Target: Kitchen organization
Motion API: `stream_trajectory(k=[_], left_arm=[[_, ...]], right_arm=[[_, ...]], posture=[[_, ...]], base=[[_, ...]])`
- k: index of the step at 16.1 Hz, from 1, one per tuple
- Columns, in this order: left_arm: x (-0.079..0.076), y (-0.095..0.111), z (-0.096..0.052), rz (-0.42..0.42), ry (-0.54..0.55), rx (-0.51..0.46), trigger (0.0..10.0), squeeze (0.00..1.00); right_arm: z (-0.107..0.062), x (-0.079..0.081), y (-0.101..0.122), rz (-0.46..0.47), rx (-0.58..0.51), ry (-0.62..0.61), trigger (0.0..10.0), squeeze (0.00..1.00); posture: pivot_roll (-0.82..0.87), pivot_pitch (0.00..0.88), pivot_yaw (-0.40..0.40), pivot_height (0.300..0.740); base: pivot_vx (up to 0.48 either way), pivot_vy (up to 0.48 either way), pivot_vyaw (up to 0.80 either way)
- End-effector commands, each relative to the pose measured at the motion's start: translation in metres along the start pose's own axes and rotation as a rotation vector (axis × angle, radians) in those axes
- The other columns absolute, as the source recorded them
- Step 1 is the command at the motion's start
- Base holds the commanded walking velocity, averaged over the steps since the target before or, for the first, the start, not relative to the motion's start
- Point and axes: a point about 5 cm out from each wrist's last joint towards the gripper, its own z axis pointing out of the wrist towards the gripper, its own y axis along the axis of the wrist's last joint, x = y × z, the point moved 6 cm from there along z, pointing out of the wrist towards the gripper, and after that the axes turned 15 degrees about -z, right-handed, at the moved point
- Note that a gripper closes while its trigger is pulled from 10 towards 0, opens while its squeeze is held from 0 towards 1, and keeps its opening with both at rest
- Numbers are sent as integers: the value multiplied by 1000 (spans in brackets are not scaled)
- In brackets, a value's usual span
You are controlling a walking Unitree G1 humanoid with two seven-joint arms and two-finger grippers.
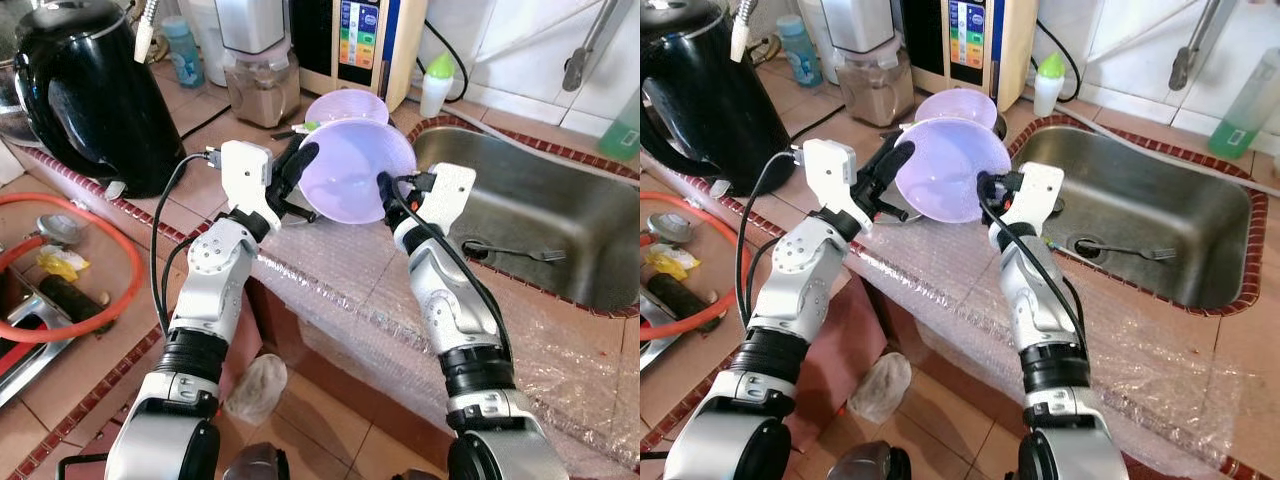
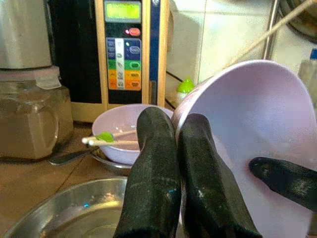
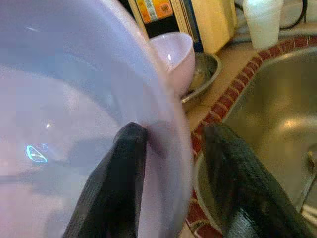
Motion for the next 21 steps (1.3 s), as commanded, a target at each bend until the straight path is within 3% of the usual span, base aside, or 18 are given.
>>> stream_trajectory(k=[1, 3, 7, 8, 9, 10, 11, 12, 14, 21], left_arm=[[8, 31, -5, 40, 11, -97, 0, 0], [10, 33, -5, 53, 19, -102, 0, 0], [12, 31, -4, 82, 28, -86, 0, 0], [13, 25, -6, 86, 33, -62, 4588, 0], [14, 21, -7, 82, 34, -45, 8510, 0], [10, 12, -9, 66, 3, -13, 10000, 745], [6, 9, -10, 71, -19, -1, 10000, 745], [-1, 3, -11, 68, -57, 32, 10000, 1000], [-9, -5, -14, 105, -101, 79, 10000, 1000], [-12, -16, -25, 99, -123, 145, 10000, 1000]], right_arm=[[-6, -37, -22, 41, 89, -153, 0, 0], [-6, -33, -20, 19, 72, -130, 0, 0], [-4, -46, -24, 43, 88, -186, 0, 0], [-5, -56, -22, 23, 84, -239, 0, 0], [-5, -64, -20, 4, 84, -279, 0, 0], [-7, -79, -16, -27, 77, -338, 0, 0], [-8, -86, -12, -38, 66, -368, 0, 0], [-10, -95, -12, -24, 69, -398, 0, 0], [-12, -108, -19, -44, 94, -445, 0, 0], [-16, -143, -22, -105, 132, -581, 0, 0]], posture=[[24, 0, 28, 740], [30, 0, 40, 740], [53, 0, 15, 740], [45, 0, 5, 740], [45, 0, 5, 740], [18, 0, 20, 740], [17, 0, 21, 740], [24, 0, 19, 740], [36, 0, 21, 740], [32, 9, 34, 740]], base=[[0, 0, 0], [0, 0, 0], [0, 0, 0], [0, 0, 0], [0, 0, 0], [0, 0, 0], [0, 0, 0], [0, 0, 0], [0, 0, 0], [0, 0, 0]])
